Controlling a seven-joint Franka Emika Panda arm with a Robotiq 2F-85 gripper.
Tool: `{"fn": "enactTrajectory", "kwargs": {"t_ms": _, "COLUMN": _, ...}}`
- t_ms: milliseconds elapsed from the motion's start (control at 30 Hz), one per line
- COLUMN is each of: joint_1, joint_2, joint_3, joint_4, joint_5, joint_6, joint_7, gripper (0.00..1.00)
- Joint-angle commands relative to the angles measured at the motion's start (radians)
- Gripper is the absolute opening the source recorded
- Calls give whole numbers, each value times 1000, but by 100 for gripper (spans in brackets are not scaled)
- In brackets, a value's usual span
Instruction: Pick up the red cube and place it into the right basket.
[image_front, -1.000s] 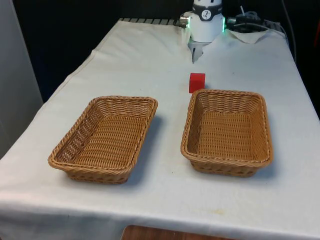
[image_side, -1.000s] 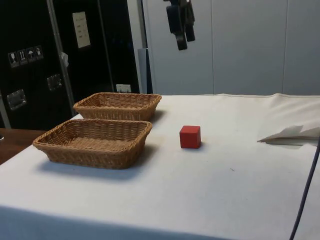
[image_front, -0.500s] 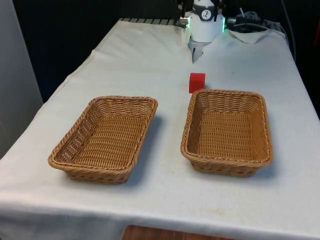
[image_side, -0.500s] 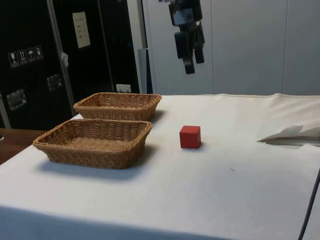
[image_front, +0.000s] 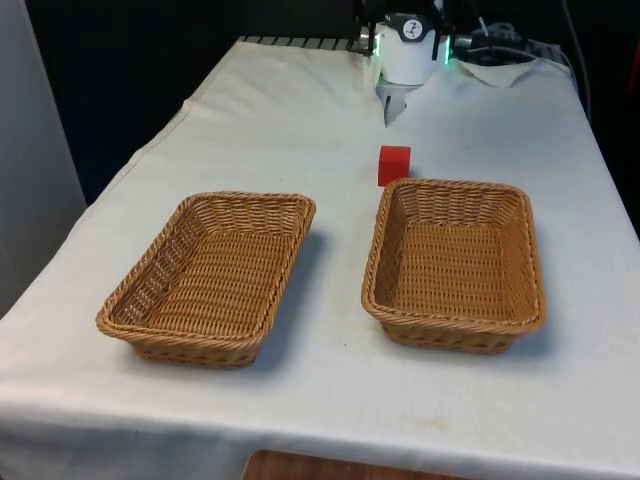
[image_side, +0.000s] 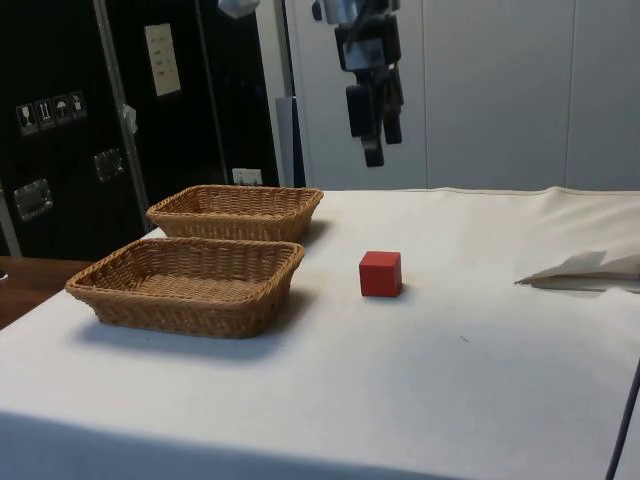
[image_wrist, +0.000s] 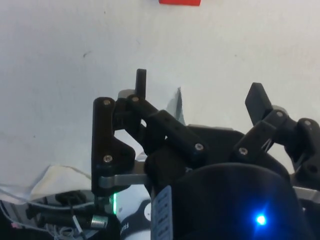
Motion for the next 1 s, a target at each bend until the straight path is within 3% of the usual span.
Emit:
{"fn": "enactTrajectory", "kwargs": {"t_ms": 0, "joint_1": 2, "joint_2": 0, "joint_3": 1, "joint_4": -4, "joint_5": 0, "joint_6": 18, "joint_7": -3, "gripper": 100}}
{"fn": "enactTrajectory", "kwargs": {"t_ms": 100, "joint_1": 2, "joint_2": 12, "joint_3": 4, "joint_4": -10, "joint_5": 0, "joint_6": 48, "joint_7": -13, "gripper": 100}}
{"fn": "enactTrajectory", "kwargs": {"t_ms": 133, "joint_1": 0, "joint_2": 12, "joint_3": 4, "joint_4": -3, "joint_5": 0, "joint_6": 28, "joint_7": -10, "gripper": 100}}
{"fn": "enactTrajectory", "kwargs": {"t_ms": 367, "joint_1": 4, "joint_2": 48, "joint_3": 5, "joint_4": -35, "joint_5": 9, "joint_6": 142, "joint_7": -46, "gripper": 100}}
{"fn": "enactTrajectory", "kwargs": {"t_ms": 400, "joint_1": 0, "joint_2": 46, "joint_3": 6, "joint_4": -29, "joint_5": 1, "joint_6": 124, "joint_7": -39, "gripper": 100}}
{"fn": "enactTrajectory", "kwargs": {"t_ms": 533, "joint_1": 4, "joint_2": 72, "joint_3": 4, "joint_4": -53, "joint_5": 24, "joint_6": 195, "joint_7": -67, "gripper": 100}}
{"fn": "enactTrajectory", "kwargs": {"t_ms": 667, "joint_1": 5, "joint_2": 92, "joint_3": 3, "joint_4": -64, "joint_5": 47, "joint_6": 232, "joint_7": -86, "gripper": 100}}
{"fn": "enactTrajectory", "kwargs": {"t_ms": 700, "joint_1": 0, "joint_2": 91, "joint_3": 7, "joint_4": -58, "joint_5": 30, "joint_6": 218, "joint_7": -74, "gripper": 100}}
{"fn": "enactTrajectory", "kwargs": {"t_ms": 733, "joint_1": 5, "joint_2": 96, "joint_3": 3, "joint_4": -67, "joint_5": 54, "joint_6": 240, "joint_7": -91, "gripper": 100}}
{"fn": "enactTrajectory", "kwargs": {"t_ms": 967, "joint_1": 6, "joint_2": 144, "joint_3": 7, "joint_4": -73, "joint_5": 162, "joint_6": 292, "joint_7": -161, "gripper": 100}}
